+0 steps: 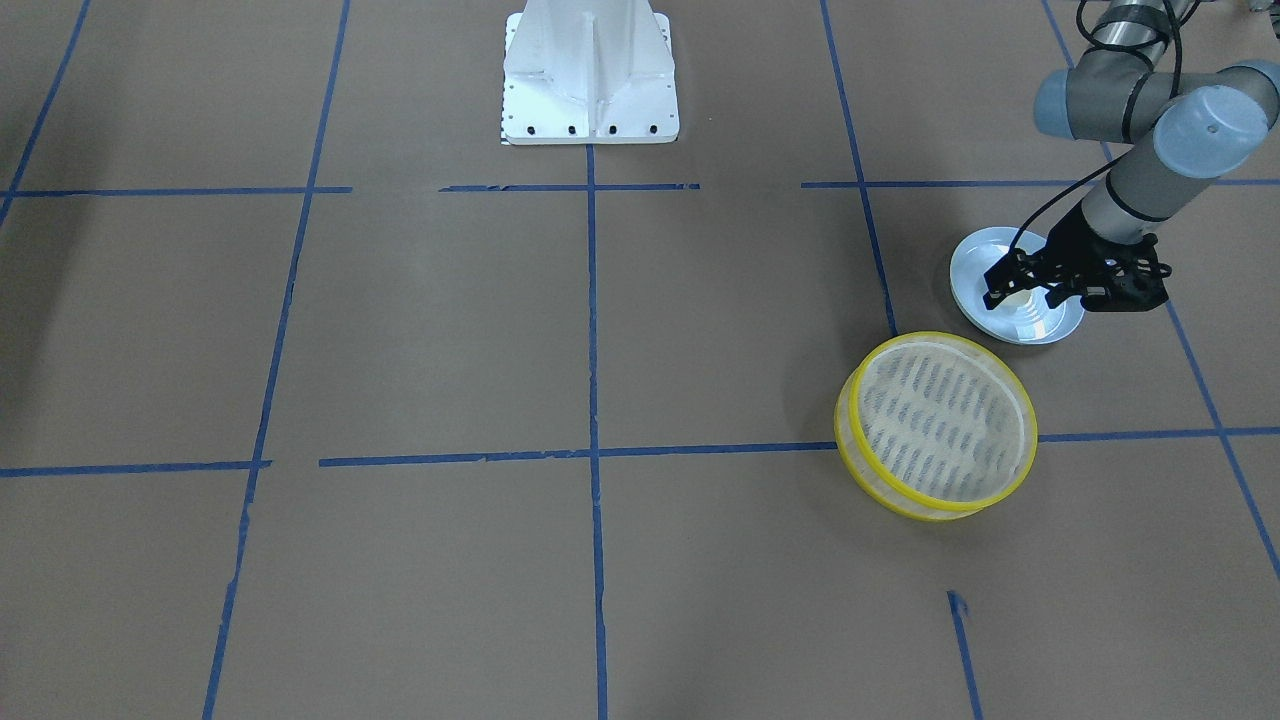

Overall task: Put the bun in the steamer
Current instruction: 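Lower the left gripper onto the white bun on the blue plate and close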

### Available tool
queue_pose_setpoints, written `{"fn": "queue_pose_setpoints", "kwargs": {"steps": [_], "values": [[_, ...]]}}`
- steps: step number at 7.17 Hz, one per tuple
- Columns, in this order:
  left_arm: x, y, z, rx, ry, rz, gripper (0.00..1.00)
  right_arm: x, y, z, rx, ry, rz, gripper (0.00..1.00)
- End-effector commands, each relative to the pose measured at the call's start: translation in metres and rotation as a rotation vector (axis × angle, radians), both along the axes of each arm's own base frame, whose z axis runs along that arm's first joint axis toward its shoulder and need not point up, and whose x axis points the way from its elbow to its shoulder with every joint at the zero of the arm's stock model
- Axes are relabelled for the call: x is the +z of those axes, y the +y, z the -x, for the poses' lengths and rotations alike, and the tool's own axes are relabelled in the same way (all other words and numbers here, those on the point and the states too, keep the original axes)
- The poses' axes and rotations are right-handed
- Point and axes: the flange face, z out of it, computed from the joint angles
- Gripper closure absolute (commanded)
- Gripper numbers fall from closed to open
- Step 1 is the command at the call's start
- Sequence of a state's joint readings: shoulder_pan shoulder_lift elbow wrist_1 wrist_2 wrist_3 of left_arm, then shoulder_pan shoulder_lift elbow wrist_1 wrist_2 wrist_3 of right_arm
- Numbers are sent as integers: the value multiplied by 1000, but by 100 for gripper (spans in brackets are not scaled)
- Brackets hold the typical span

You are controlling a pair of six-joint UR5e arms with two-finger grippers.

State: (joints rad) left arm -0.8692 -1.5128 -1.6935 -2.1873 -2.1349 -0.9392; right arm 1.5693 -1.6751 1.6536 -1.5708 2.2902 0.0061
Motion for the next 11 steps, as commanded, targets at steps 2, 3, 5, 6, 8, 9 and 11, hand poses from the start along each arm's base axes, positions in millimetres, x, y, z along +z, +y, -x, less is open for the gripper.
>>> {"fn": "queue_pose_setpoints", "kwargs": {"steps": [2, 3, 5, 6, 8, 9, 11], "values": [[9, 24, -17, 28, -58, -30, 6, 0, 0, 0, 0, 0, 0, 0], [13, 31, -10, 28, -66, -28, 6, 0, 0, 0, 0, 0, 0, 0], [10, 33, -9, 30, -62, -30, 19, 0, 0, 0, 0, 0, 0, 0], [12, 34, -9, 30, -64, -27, 28, 0, 0, 0, 0, 0, 0, 0], [18, 35, -9, 31, -72, -20, 32, 0, 0, 0, 0, 0, 0, 0], [18, 34, -8, 29, -73, -19, 32, 0, 0, 0, 0, 0, -2, 0], [12, 34, -8, 29, -65, -28, 77, 0, 0, 0, 0, 0, 0, 0]]}}
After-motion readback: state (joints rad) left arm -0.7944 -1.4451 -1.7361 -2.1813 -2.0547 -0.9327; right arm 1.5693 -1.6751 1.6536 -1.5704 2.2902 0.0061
